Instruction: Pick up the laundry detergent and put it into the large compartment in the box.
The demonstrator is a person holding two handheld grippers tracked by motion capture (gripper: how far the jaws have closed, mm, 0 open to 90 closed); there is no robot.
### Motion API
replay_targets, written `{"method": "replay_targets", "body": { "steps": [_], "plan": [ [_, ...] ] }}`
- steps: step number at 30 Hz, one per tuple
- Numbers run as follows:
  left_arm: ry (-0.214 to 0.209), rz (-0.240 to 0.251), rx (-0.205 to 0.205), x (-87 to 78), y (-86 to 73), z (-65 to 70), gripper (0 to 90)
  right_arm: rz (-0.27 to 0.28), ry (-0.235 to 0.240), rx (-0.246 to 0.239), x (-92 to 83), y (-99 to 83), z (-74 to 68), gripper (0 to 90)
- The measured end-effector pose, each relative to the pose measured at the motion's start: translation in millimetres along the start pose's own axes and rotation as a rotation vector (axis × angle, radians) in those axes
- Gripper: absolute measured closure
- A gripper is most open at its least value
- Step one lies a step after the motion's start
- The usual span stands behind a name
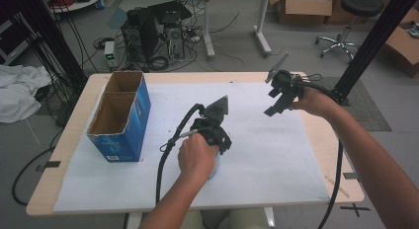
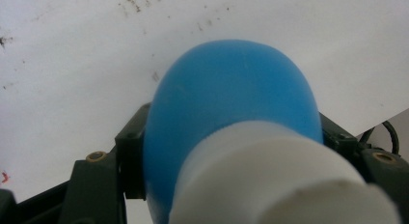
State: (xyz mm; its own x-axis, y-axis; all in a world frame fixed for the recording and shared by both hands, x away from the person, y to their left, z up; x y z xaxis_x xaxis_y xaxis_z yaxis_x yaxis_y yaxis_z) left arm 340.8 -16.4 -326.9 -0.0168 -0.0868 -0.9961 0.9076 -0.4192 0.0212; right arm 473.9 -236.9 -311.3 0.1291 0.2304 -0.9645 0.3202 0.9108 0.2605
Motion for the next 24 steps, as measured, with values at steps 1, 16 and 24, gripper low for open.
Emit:
{"method": "replay_targets", "body": {
  "steps": [1, 16, 24],
  "plan": [
    [0.000, 0.000, 0.000, 0.0, 0.0, 0.0, 35.2, 0.000, 0.000, 0.000, 0.0, 0.0, 0.0, 16.8],
    [0.010, 0.009, 0.022, -2.2, -0.3, 0.0, 37.5, -0.001, 0.002, -0.001, -0.4, -0.5, -0.3, 17.1],
    [-0.018, 0.009, 0.039, -6.6, -1.3, -3.7, 37.9, -0.007, 0.002, -0.002, 0.0, -0.7, -0.3, 17.1]
  ]
}}
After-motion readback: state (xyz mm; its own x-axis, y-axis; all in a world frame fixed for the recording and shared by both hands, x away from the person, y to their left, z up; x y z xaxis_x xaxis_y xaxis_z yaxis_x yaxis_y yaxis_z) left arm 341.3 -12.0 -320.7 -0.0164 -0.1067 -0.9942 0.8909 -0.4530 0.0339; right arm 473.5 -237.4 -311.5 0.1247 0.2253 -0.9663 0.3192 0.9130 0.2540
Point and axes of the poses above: each handheld gripper's, and its own axes: x roughly forward along the jaws, y roughly out of its top, z roughly to its right, the point moved 3 cm from there along x, roughly forward along the jaws, and after that the axes turned 8 degrees about -z, right-handed, at the moved point
